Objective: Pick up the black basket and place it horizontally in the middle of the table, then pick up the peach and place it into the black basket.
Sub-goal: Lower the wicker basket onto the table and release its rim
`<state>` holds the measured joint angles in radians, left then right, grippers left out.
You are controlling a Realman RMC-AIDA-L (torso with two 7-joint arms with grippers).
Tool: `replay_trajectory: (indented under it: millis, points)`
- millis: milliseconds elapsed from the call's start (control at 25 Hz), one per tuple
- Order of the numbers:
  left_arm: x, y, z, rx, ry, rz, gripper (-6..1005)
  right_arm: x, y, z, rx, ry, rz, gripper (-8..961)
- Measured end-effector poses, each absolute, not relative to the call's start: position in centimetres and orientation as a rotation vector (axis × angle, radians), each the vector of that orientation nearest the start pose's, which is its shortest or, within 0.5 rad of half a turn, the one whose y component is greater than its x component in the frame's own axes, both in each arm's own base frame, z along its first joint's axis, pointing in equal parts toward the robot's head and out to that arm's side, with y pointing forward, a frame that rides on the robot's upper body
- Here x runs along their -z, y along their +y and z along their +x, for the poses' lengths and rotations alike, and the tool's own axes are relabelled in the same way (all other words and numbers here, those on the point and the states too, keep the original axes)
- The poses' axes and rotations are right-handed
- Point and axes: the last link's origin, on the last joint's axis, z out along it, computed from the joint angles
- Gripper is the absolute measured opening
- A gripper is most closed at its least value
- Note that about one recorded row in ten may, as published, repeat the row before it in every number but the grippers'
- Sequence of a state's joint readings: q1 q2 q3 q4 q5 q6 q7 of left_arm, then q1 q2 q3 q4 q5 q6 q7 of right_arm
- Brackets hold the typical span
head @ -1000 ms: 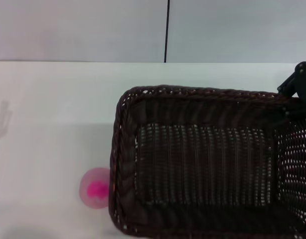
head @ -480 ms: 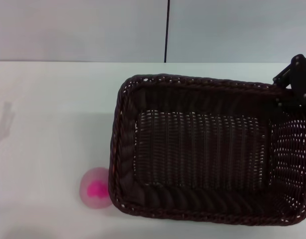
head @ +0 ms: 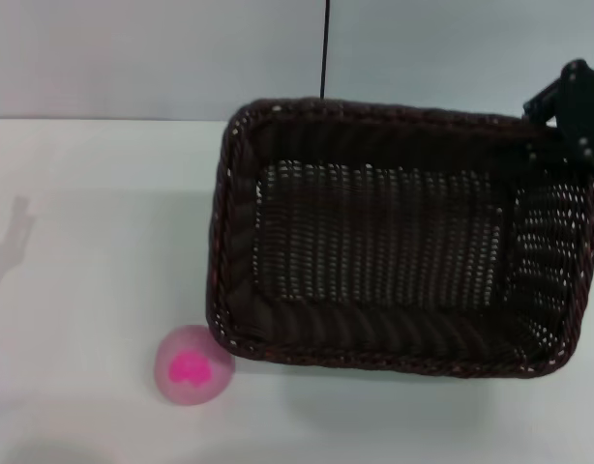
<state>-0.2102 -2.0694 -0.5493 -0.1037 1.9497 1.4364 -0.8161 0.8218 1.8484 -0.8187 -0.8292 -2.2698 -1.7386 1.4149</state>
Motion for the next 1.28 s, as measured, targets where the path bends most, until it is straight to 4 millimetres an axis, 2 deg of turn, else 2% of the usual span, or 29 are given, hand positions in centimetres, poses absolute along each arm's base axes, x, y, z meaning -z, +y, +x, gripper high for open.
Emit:
replay_trajectory:
  millis: [280,880,1280]
  points:
    - [-1.3,23.8,-38.3,1.164,-1.030,-1.234,752,-8.0,40.2,18.3,-0.040,-0.067,-3.045,183]
    - [-1.1,24.4,-38.5,1.138,-1.053,-1.241,745,-7.3,40.8,17.5,-0.002,-0.117,-3.065,237]
    - [-0.8,24.5,-38.6,1.118,-1.067,-1.247,741,-7.2,42.1,17.1,-0.003,-0.143,-2.987,270]
